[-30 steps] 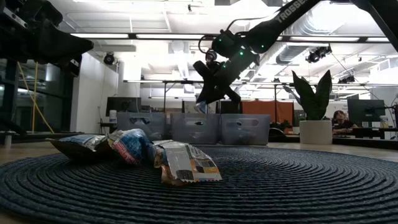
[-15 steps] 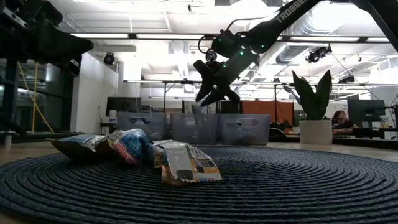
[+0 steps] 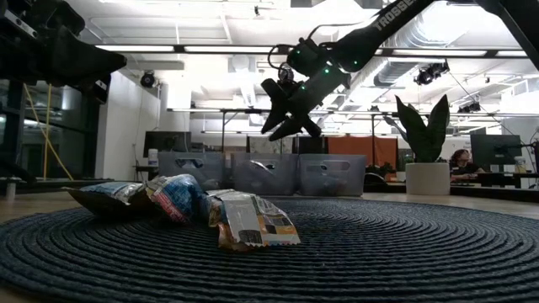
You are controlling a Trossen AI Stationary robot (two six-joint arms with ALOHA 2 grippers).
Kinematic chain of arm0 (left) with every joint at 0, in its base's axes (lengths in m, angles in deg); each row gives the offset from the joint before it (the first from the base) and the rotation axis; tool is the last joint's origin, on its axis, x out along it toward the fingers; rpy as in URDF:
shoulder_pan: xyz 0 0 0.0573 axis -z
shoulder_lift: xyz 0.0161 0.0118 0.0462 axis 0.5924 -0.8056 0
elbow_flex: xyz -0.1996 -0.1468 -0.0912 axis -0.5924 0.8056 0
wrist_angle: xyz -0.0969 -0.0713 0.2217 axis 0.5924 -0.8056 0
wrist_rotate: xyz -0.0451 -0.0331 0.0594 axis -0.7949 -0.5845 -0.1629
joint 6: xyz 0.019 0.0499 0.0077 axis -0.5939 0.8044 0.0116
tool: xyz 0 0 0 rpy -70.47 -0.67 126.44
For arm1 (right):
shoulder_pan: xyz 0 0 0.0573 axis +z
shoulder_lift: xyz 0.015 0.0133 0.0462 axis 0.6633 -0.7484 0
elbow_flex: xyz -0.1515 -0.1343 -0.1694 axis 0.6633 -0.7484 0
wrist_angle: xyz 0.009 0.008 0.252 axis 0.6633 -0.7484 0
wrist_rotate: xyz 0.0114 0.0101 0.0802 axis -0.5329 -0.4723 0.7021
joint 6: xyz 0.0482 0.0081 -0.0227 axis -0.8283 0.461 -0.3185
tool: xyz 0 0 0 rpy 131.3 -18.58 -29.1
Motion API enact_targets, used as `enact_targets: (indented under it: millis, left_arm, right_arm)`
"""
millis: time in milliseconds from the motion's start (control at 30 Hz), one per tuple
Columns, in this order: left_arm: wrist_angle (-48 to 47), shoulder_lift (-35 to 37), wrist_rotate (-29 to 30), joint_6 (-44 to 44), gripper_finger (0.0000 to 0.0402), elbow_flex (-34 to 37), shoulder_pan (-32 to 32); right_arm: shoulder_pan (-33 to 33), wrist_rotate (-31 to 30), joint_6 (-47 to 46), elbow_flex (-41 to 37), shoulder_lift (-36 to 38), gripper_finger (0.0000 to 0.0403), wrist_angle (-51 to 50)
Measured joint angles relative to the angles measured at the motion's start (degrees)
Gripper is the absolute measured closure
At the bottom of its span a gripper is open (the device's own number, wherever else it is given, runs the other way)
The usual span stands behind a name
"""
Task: Pick and place Granola Bars by type
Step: Put the yellow granola bar into the middle black bin
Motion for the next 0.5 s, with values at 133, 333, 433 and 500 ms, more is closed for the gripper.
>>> enact_targets:
  millis: [133,333,433,500]
  left_arm:
    - [0.0,0.0,0.0,0.0,0.04,0.0,0.0]
    - [0.0,0.0,0.0,0.0,0.04,0.0,0.0]
    - [0.0,0.0,0.0,0.0,0.04,0.0,0.0]
    - [0.0,0.0,0.0,0.0,0.04,0.0,0.0]
  right_arm:
    - [0.0,3.8,1.8,0.0,0.0,0.0271,4.8]
    - [0.0,13.8,2.4,0.0,0.0,0.0272,16.7]
    - [0.5,18.8,1.3,0.0,0.0,0.0272,23.7]
    - [0.9,21.1,-1.0,0.0,0.0,0.0272,28.4]
